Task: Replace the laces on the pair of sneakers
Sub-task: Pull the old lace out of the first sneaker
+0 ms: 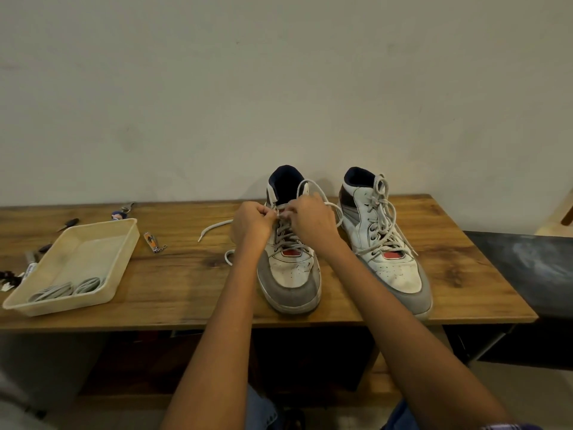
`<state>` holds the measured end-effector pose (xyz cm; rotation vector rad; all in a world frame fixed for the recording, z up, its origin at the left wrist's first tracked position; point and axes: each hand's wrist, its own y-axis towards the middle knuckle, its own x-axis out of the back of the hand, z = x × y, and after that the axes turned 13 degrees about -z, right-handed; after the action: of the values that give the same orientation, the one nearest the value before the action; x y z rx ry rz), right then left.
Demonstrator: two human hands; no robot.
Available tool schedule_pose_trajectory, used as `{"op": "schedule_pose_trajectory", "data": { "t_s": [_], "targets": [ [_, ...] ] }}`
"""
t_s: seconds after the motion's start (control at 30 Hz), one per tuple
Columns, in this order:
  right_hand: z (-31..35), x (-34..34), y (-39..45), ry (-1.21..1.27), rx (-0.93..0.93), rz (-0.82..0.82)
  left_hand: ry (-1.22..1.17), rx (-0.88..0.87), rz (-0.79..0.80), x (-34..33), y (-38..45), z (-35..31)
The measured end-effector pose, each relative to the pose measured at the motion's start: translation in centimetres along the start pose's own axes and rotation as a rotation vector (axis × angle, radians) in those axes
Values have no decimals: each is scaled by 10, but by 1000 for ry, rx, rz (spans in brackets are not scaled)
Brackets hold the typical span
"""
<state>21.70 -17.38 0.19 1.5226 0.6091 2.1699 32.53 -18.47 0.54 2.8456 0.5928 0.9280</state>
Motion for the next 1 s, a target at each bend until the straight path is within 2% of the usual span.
{"op": "schedule_pose_trajectory", "data": {
  "t_s": [0.1,0.17,0.23,0.3,0.33,0.4,0.47,0.53,0.57,0.6,0.63,0.73,0.8,0.9,1.0],
  "targets": [
    [3,19,7,424,-298,-285,18,20,-26,1,0,-1],
    [4,51,20,645,-450,-551,12,23,-12,0,0,0],
    [0,86,31,791,-496,-801,11,17,16,-1,1,0],
    [-2,100,35,844,-494,-868,-4,20,36,-3,1,1],
    [-1,96,32,799,-490,-830,-13,22,40,-3,1,1],
    [-3,69,20,582,-475,-643,-10,13,31,-4,0,1],
    [-12,37,6,363,-479,-337,-18,7,25,-4,0,2],
    [-19,19,-3,246,-526,50,-31,-2,25,-3,1,2],
    [-19,19,-3,222,-539,183,-31,-9,23,-3,2,2],
    [-18,21,-1,210,-532,227,-23,-21,20,-3,3,2],
    [-15,26,1,199,-520,197,-15,-39,12,-4,3,3],
    [-10,38,7,6,-418,-41,-11,-110,-57,-2,3,4],
    [-11,42,7,-74,-363,-106,-26,-168,-97,-2,3,4],
    [-9,30,5,19,-348,-99,-64,-301,-78,-2,1,0],
    [-7,5,-2,124,-350,-46,-41,-407,33,-6,-6,-3]
  ]
}}
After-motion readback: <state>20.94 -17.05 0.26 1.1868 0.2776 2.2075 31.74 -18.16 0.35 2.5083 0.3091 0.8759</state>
